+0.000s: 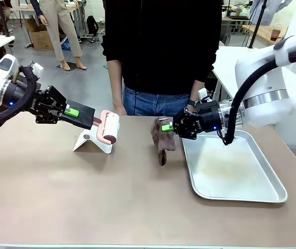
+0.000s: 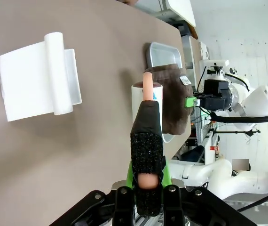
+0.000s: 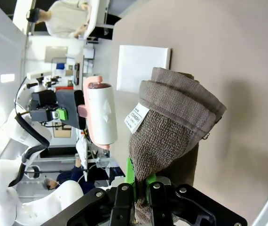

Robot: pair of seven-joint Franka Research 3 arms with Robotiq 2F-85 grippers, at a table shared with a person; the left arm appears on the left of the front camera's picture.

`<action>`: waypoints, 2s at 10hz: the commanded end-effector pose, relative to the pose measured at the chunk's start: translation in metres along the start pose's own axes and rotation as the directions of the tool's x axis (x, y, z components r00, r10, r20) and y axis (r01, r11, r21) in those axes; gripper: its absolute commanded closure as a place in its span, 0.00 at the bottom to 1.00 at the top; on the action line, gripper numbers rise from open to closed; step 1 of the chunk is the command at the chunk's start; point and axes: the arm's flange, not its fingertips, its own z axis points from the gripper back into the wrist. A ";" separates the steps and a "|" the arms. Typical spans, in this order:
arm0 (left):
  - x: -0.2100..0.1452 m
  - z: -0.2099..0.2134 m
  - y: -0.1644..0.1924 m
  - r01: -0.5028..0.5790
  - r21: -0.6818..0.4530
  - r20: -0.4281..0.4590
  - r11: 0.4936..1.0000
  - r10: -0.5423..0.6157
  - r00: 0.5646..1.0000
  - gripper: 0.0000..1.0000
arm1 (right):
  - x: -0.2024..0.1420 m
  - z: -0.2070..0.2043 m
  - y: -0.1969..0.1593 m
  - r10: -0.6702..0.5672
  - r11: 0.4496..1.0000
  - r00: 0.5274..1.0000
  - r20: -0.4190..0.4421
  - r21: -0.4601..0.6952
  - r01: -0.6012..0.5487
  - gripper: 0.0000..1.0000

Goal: Clean the surface of the table.
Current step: Return the Lint Roller and towel to their original positions.

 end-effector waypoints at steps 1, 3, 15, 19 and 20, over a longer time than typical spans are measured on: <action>-0.003 -0.001 -0.004 0.008 0.009 0.001 1.000 -0.008 1.000 0.78 | -0.001 -0.003 0.003 0.010 1.000 1.000 -0.004 0.001 -0.010 0.90; 0.000 -0.008 -0.008 0.025 0.067 -0.036 0.997 -0.023 0.999 0.78 | -0.001 -0.002 0.001 0.002 1.000 1.000 -0.004 0.001 -0.002 0.90; 0.096 -0.023 0.011 -0.075 0.299 -0.114 0.951 0.114 0.987 0.78 | 0.006 -0.054 -0.040 -0.155 0.987 0.983 -0.098 0.031 0.159 0.90; 0.102 -0.038 0.011 -0.078 0.337 -0.095 0.938 0.116 0.989 0.78 | 0.008 -0.056 -0.048 -0.163 0.984 0.981 -0.100 0.052 0.169 0.90; 0.104 -0.042 0.012 -0.096 0.348 -0.083 0.933 0.132 0.988 0.78 | 0.008 -0.056 -0.049 -0.166 0.984 0.981 -0.100 0.056 0.172 0.90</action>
